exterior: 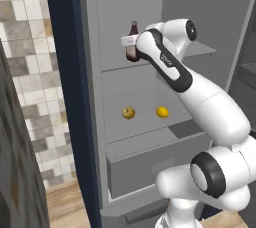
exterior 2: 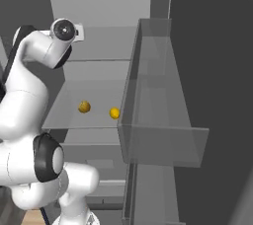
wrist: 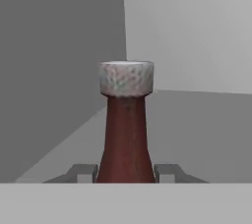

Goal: Place the ketchup and condiment bottle from the counter to the top shelf of the fridge. If the existing items in the fridge are on the top shelf, move them to other shelves.

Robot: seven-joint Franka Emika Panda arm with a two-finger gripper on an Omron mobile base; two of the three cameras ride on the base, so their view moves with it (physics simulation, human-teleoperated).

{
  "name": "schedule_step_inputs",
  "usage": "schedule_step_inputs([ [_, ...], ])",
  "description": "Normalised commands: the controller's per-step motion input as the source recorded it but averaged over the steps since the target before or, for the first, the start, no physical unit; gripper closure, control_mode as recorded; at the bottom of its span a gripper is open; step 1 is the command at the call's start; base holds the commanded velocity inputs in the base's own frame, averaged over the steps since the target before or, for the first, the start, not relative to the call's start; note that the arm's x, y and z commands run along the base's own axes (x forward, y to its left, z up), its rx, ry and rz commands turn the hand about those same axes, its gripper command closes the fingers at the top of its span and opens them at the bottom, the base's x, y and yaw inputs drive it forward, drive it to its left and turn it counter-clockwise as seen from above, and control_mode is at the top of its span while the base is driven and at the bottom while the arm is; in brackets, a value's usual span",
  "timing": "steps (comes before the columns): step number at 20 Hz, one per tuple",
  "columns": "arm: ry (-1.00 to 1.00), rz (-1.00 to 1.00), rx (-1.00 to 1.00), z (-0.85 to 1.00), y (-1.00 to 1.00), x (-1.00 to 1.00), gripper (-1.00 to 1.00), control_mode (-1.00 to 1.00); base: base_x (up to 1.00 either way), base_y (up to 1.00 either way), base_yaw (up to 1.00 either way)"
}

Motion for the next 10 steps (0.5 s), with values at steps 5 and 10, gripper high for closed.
schedule_step_inputs([
  [5, 0.00, -0.04, 0.00, -0.41, 0.13, 0.66, 1.00, -1.00, 0.00, 0.00, 0.00],
  [10, 0.00, -0.05, 0.00, -0.29, 0.17, 0.69, 1.00, -1.00, 0.00, 0.00, 0.00],
])
